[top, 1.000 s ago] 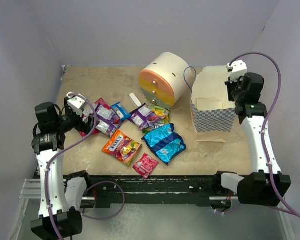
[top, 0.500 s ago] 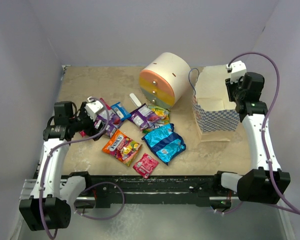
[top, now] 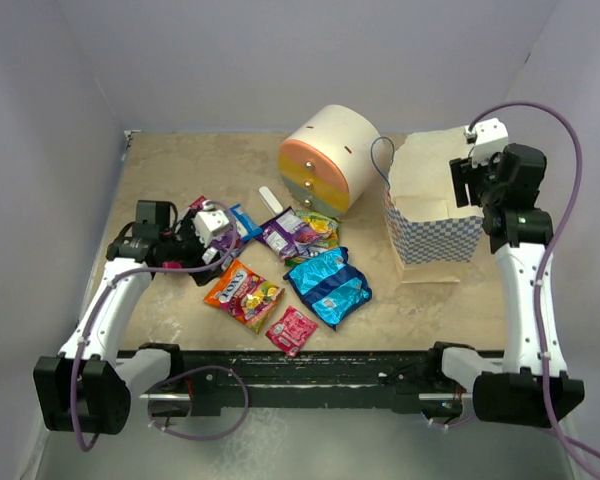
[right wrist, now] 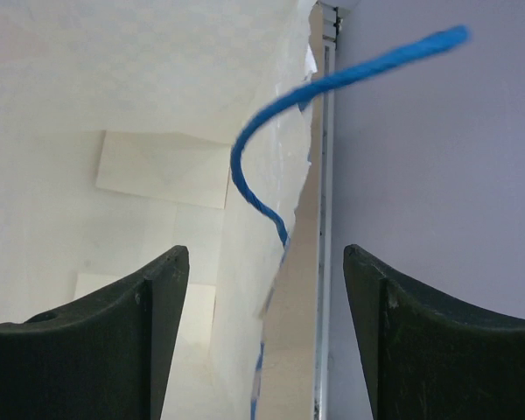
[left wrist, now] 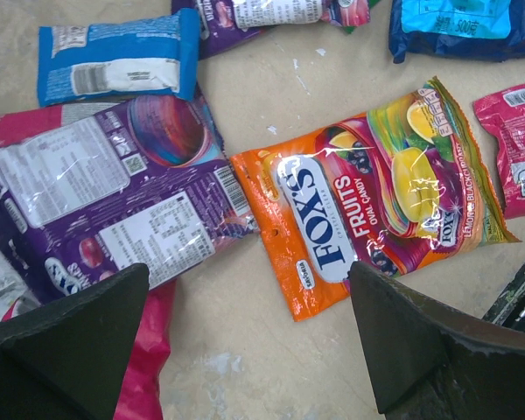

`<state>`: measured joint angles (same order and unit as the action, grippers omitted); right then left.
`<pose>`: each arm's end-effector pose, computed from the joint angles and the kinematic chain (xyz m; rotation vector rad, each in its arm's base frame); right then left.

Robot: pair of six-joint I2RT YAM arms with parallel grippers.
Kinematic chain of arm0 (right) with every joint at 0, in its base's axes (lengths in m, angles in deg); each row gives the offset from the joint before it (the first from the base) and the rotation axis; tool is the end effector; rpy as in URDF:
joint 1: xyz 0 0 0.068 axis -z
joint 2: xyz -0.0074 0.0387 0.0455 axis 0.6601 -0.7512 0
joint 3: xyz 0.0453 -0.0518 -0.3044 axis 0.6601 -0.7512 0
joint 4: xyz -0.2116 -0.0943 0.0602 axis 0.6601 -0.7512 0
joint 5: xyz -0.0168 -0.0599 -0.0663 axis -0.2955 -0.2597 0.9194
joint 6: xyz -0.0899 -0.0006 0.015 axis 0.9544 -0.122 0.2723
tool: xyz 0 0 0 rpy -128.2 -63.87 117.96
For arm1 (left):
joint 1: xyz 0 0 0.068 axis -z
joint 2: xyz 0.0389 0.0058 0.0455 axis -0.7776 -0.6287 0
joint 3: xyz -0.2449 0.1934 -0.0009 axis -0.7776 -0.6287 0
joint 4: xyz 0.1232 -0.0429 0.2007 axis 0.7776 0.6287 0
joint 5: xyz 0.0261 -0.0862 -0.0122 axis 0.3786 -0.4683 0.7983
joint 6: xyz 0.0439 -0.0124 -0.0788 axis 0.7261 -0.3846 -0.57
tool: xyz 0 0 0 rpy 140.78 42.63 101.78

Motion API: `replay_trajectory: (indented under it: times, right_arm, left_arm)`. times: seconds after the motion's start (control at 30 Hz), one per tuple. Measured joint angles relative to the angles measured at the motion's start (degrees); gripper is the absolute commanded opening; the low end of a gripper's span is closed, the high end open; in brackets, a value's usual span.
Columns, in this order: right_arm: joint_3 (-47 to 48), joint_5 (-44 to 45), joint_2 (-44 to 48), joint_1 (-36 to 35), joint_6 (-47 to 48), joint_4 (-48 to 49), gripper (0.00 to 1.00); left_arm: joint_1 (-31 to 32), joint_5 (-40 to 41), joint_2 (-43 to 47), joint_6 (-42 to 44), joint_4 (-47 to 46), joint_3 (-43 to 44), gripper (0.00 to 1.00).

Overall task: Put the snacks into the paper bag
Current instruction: Adjust the paper bag at the center of the board, then pick up the snack from the center of the board.

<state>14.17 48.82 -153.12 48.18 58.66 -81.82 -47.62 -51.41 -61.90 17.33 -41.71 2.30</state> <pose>0.2350 -0.0321 0.4378 -0.1918 1.8846 -0.3693 0.1841 -0.0550 0.2708 1.0427 2.1329 -0.4365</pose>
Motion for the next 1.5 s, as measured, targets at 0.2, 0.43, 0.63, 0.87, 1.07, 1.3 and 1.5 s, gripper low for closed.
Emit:
replay_trajectory:
  times: [0.2, 0.43, 0.63, 0.87, 1.07, 1.3, 1.5]
  right_arm:
    - [5.79, -6.03, 5.68, 0.00, -0.33, -5.33, 0.76]
    - [9.22, -17.22, 8.68, 0.00, -0.13, -9.31, 0.76]
    - [9.11, -25.38, 8.46, 0.00, 0.39, -11.74, 0.76]
    - [7.39, -27.87, 8.13, 0.00, 0.57, -12.17, 0.76]
    - [5.03, -28.26, 8.68, 0.00, 0.35, -12.11, 0.77]
    - [3.63, -29.29, 9.22, 0.00, -0.31, -11.67, 0.77]
    - [1.75, -29.46, 9.66, 0.00, -0.35, -11.76, 0.77]
  left_arm:
    - [10.27, 1.70, -4.46, -3.10, -5.18, 0.11, 0.96]
    - [23.52, 2.16, -18.10, -6.88, -11.28, 4.39, 0.94]
    - [29.09, 1.14, -29.00, -10.60, -17.31, 7.69, 0.89]
    - [31.30, 0.39, -35.30, -12.24, -21.35, 9.90, 0.80]
    - [33.42, 0.20, -37.75, -12.07, -24.02, 9.97, 0.76]
    - [36.92, 0.09, -39.82, -11.85, -26.14, 9.99, 0.66]
    - [37.40, -0.70, -40.22, -12.17, -26.91, 10.25, 0.33]
